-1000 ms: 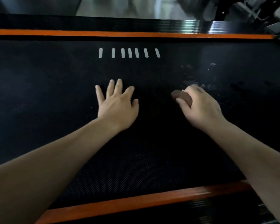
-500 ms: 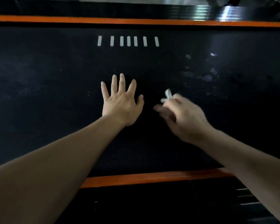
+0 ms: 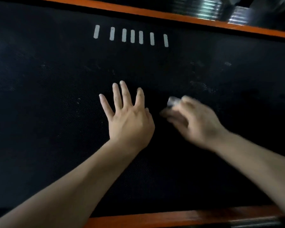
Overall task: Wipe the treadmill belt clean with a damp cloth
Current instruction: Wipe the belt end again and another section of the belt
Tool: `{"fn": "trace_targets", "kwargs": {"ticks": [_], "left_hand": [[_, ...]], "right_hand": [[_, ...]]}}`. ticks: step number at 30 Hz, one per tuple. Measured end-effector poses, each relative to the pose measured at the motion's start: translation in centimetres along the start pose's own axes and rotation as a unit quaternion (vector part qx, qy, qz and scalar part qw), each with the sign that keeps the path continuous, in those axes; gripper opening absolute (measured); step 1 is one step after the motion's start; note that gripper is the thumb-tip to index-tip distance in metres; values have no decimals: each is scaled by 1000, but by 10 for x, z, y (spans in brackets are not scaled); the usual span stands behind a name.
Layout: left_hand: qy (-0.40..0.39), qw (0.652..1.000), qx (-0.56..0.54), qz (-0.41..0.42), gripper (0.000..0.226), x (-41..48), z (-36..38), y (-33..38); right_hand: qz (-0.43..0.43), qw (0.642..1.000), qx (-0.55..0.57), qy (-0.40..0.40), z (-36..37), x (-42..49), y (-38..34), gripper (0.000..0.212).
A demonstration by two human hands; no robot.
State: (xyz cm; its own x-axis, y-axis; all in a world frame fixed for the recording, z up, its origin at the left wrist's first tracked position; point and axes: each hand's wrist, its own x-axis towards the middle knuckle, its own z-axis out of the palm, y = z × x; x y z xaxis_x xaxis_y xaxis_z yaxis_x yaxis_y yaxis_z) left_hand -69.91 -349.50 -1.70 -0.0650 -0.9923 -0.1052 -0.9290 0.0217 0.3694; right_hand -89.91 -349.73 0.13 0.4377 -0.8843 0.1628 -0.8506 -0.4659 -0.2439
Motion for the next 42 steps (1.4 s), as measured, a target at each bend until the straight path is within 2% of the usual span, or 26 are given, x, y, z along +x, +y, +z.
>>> {"fn": "trace_targets", "kwargs": {"ticks": [2, 4, 6, 9, 11, 12, 14, 16, 17, 20, 22, 23, 26, 27, 29, 32, 34, 35, 37, 39, 40, 42], "left_hand": [[16, 1000, 18, 0, 62, -2, 4, 1], [20, 1000, 20, -9, 61, -3, 6, 3], [23, 999, 16, -23, 60, -5, 5, 3], [26, 998, 26, -52, 62, -18, 8, 12], [15, 995, 12, -98, 63, -30, 13, 32], [5, 993, 5, -117, 63, -35, 17, 45], [-3, 991, 1, -137, 62, -43, 29, 70], [10, 990, 12, -142, 62, -51, 42, 86], [18, 990, 21, -139, 63, -51, 47, 87], [36, 986, 61, -151, 62, -52, 53, 90], [34, 984, 74, -159, 61, -51, 53, 94], [33, 983, 79, -162, 60, -51, 52, 95], [27, 982, 86, -168, 61, -52, 53, 98], [26, 982, 88, -168, 61, -51, 53, 98], [26, 982, 86, -166, 62, -52, 52, 97], [21, 982, 88, -165, 65, -53, 52, 98], [18, 984, 75, -162, 64, -52, 49, 96], [26, 985, 66, -156, 61, -48, 46, 94], [60, 987, 44, -146, 56, -36, 40, 90], [81, 984, 27, -159, 58, -24, 39, 86], [80, 982, 27, -170, 62, -18, 40, 85], [74, 981, 41, -173, 66, -14, 45, 84]], "right_hand": [[74, 995, -39, 50, -2, 41, 42, 47], [117, 990, -40, 73, 1, 52, 56, 40], [52, 996, -11, 74, 4, 24, 38, 34], [-80, 994, 72, -2, -3, -48, 8, 31], [-110, 991, 79, -11, -10, -54, 23, 28], [-103, 993, 61, 13, -12, -43, 37, 30], [-33, 997, -10, 62, -17, -14, 70, 35], [49, 993, -68, 84, -20, -2, 91, 35], [56, 993, -66, 86, -19, -4, 89, 32], [-77, 995, 15, 56, -20, -46, 74, 30], [-112, 993, 41, 22, -27, -47, 87, 31], [-85, 996, 31, 28, -30, -32, 99, 32], [91, 994, -15, 53, -41, 29, 142, 38], [116, 991, -11, 61, -41, 37, 145, 35], [73, 996, 10, 54, -33, 26, 125, 29], [-102, 992, 67, 23, -23, -27, 93, 29], [-141, 988, 56, 14, -24, -19, 104, 31], [-124, 992, 20, 33, -22, 1, 115, 34], [2, 998, -35, 59, -24, 54, 142, 41], [118, 990, -32, 71, -27, 87, 153, 40], [113, 991, -28, 73, -23, 90, 145, 39], [3, 999, -5, 39, -14, 74, 117, 42]]}}
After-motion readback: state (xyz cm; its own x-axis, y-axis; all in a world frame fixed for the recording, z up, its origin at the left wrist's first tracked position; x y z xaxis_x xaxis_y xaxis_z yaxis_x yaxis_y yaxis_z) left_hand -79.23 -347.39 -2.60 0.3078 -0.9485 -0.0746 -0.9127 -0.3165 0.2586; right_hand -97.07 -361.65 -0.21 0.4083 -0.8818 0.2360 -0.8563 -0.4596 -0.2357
